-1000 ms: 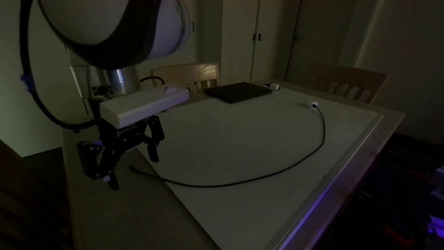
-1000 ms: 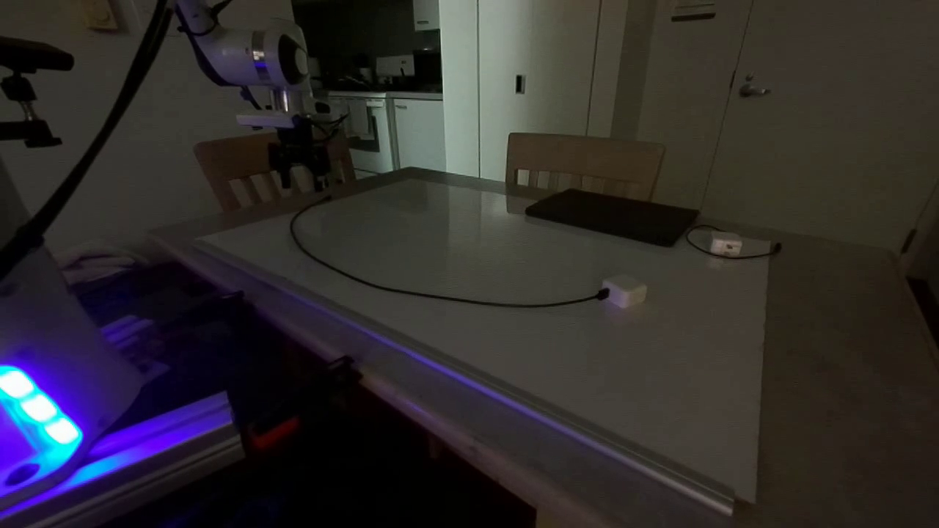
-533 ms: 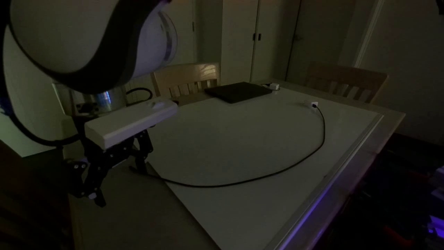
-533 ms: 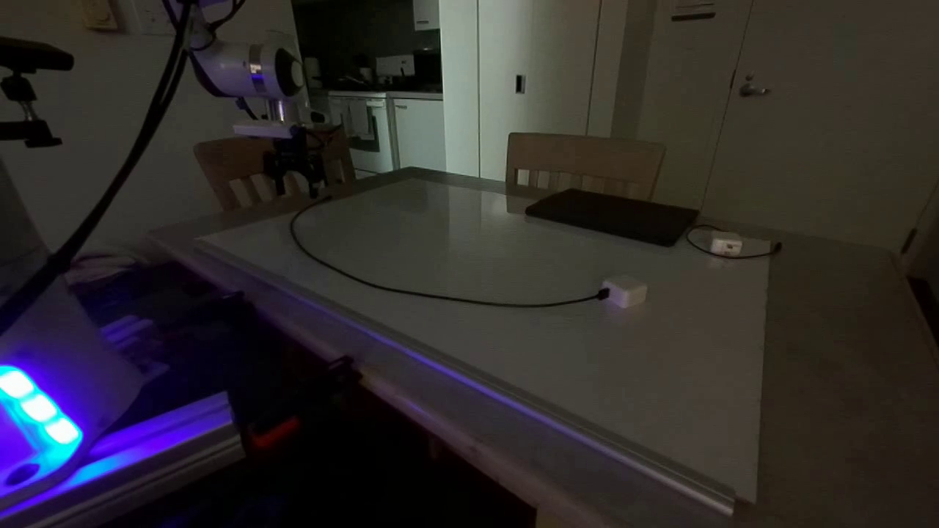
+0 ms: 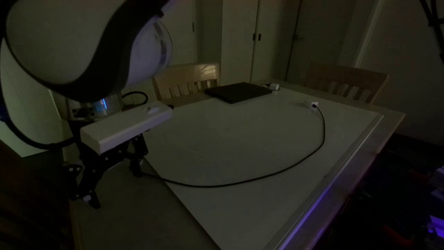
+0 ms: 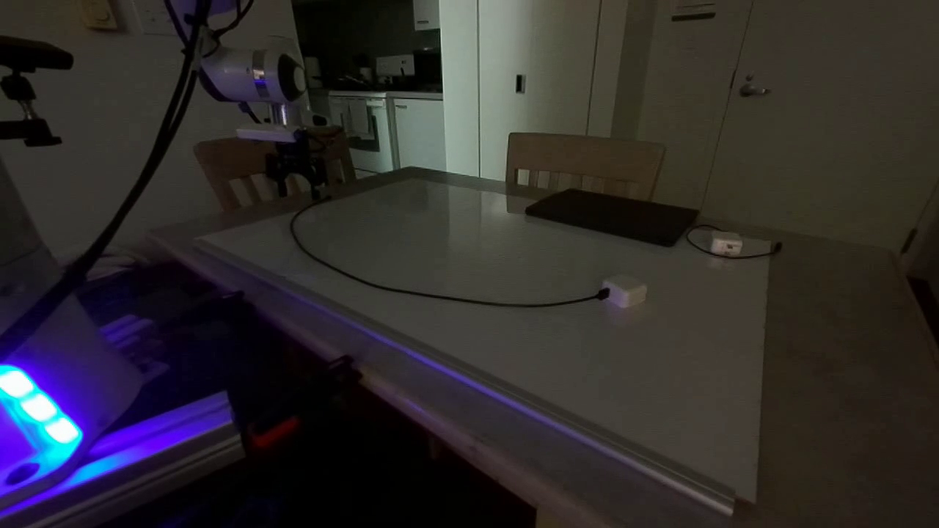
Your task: Take the charger and position it in the center of the table
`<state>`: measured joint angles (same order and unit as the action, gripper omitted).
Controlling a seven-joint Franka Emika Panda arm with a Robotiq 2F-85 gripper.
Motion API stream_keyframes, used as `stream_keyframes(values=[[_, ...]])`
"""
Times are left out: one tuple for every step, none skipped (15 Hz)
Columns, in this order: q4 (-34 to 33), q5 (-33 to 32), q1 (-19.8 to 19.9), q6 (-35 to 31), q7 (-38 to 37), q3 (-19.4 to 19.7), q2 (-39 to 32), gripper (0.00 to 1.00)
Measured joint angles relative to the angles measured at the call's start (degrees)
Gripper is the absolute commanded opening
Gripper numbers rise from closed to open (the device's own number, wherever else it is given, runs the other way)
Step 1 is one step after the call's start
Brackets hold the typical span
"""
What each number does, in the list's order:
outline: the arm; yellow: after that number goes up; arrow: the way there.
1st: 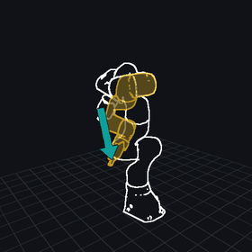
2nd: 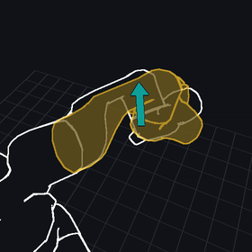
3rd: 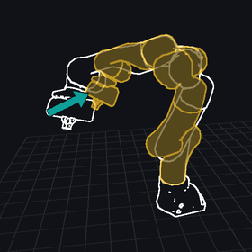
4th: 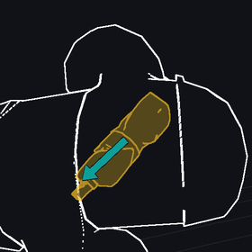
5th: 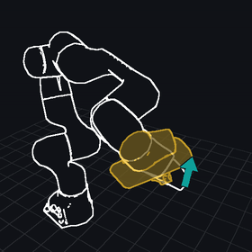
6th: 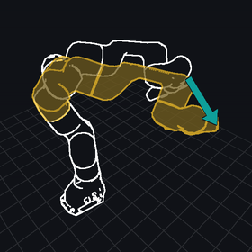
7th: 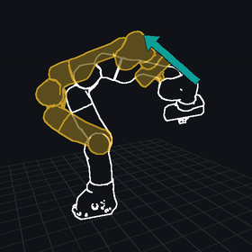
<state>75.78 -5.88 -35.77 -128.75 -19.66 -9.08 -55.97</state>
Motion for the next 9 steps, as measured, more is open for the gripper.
stream_keyframes(values=[[-0.3, 0.0, 0.0, 0.0, 0.0, 0.0, 0.1, 1.0], [-0.5, -0.1, 0.0, 0.0, 0.0, 0.0, 0.2, 1.0], [-0.7, -0.3, 0.0, 0.0, 0.0, 0.0, 0.3, 1.0], [-0.8, -0.4, 0.0, 0.0, 0.0, 0.1, 0.4, 1.0], [-0.9, -0.5, 0.0, 0.1, 0.0, 0.3, 0.5, 1.0], [-0.9, -0.7, 0.0, 0.2, 0.0, 0.6, 0.6, 1.0], [-1.0, -0.8, 0.0, 0.4, 0.1, 1.0, 0.6, 1.0], [-1.1, -0.9, 0.1, 0.4, 0.5, 1.4, 0.6, 1.0], [-1.1, -1.0, 0.3, 0.4, 1.0, 1.6, 0.6, 1.0]])
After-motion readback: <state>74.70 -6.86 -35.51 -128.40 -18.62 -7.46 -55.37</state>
